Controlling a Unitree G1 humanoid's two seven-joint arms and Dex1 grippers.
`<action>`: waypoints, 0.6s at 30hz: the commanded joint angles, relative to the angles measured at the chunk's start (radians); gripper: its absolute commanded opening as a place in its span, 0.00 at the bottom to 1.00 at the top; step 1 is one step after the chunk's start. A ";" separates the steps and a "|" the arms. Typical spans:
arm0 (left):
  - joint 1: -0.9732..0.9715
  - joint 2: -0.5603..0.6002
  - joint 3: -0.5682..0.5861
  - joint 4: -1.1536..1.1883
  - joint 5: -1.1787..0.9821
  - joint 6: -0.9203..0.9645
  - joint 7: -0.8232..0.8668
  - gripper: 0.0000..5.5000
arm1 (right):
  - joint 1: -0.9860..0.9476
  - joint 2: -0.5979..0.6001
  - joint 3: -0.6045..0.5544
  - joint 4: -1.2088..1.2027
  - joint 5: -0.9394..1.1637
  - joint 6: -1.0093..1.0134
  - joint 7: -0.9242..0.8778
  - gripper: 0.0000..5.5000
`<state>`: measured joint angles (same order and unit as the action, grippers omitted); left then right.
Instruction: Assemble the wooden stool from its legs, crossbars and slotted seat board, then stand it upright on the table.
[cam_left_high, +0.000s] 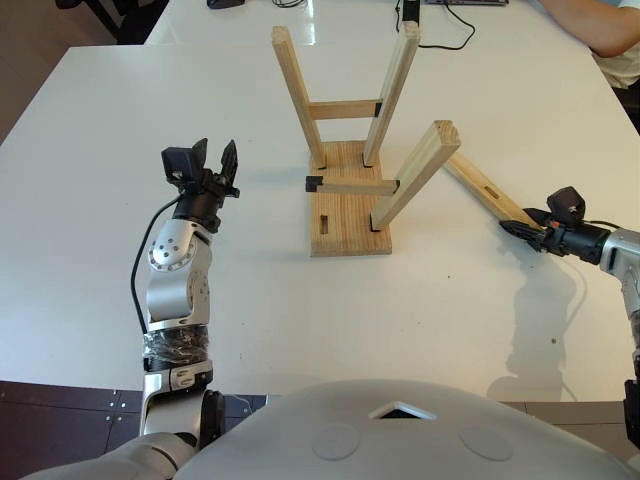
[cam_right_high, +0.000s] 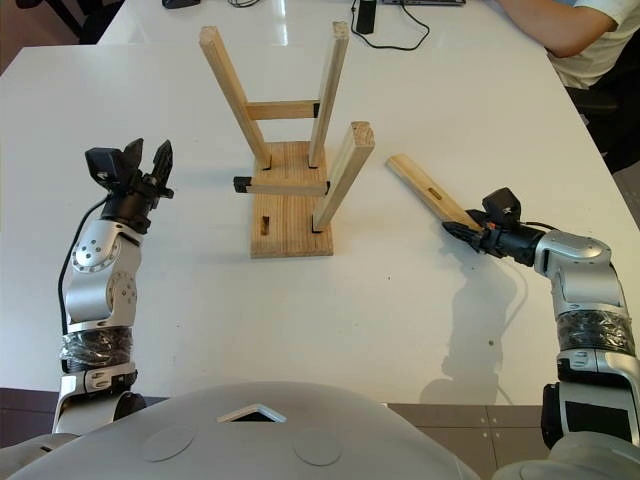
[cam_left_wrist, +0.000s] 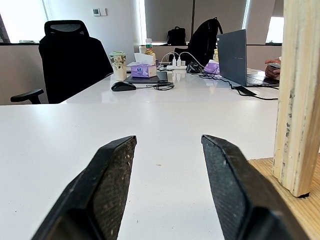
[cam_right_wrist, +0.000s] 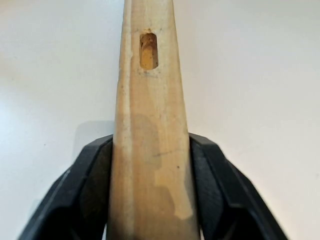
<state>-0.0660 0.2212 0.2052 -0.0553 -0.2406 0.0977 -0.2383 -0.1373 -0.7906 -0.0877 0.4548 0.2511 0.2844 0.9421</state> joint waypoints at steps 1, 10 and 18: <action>-0.020 -0.017 0.049 -0.019 -0.047 0.041 0.044 0.44 | 0.012 0.024 0.008 0.020 -0.010 0.049 -0.011 0.37; -0.111 -0.030 0.264 -0.126 -0.363 0.180 0.147 0.44 | -0.087 0.173 -0.199 -0.147 0.256 0.198 -0.146 0.37; -0.417 0.047 0.244 -0.367 -0.911 0.374 0.094 0.67 | -0.472 0.350 -0.277 -0.625 0.904 0.531 -0.354 0.37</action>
<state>-0.3655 0.2194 0.4758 -0.3236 -0.9674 0.3980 -0.1287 -0.5053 -0.4691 -0.3974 0.0304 0.9717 0.7122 0.6078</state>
